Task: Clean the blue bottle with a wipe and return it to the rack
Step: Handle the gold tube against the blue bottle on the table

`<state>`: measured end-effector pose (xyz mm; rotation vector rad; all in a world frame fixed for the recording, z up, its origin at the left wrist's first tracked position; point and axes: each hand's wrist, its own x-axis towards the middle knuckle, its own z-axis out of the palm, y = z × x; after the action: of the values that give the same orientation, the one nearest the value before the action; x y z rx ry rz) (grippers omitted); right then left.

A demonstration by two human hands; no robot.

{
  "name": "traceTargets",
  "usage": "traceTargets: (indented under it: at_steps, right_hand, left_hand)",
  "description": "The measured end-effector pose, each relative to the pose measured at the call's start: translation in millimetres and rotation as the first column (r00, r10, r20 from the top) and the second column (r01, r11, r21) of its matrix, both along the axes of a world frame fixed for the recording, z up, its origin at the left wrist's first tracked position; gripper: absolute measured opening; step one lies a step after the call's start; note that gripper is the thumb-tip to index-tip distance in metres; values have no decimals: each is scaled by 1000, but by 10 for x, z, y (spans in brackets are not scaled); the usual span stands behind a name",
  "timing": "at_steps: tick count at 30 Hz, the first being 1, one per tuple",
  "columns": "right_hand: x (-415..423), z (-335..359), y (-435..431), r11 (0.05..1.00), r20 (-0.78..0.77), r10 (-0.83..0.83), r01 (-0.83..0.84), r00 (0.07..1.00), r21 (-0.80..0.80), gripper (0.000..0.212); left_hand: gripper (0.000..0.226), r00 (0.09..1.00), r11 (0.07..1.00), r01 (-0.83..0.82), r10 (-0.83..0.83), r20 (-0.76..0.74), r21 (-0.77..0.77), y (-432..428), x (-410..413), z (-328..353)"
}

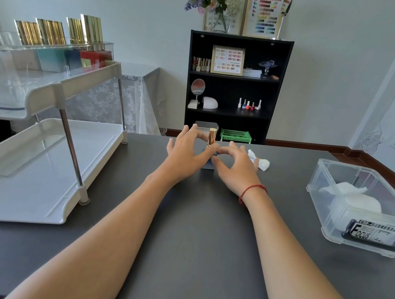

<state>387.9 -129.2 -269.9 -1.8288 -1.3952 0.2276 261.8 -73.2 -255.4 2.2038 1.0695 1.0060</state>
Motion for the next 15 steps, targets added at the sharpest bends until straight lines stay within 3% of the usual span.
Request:
traceTargets:
  at_steps: [4,8,15]
  right_hand:
    - [-5,2,8,1000,7,-8,8,1000,-3,25]
    - [-6,1,12,1000,1,-6,6,1000,-8,24]
    - [2,-3,8,1000,-4,3,-3,1000,2,23]
  left_hand:
    - [13,1000,1000,-4,4,-9,-6,14,2,7]
    - [25,1000,1000,19,-19,-25,-20,3,31,17]
    - [11,1000,1000,-1,1,-6,-12,24,0,0]
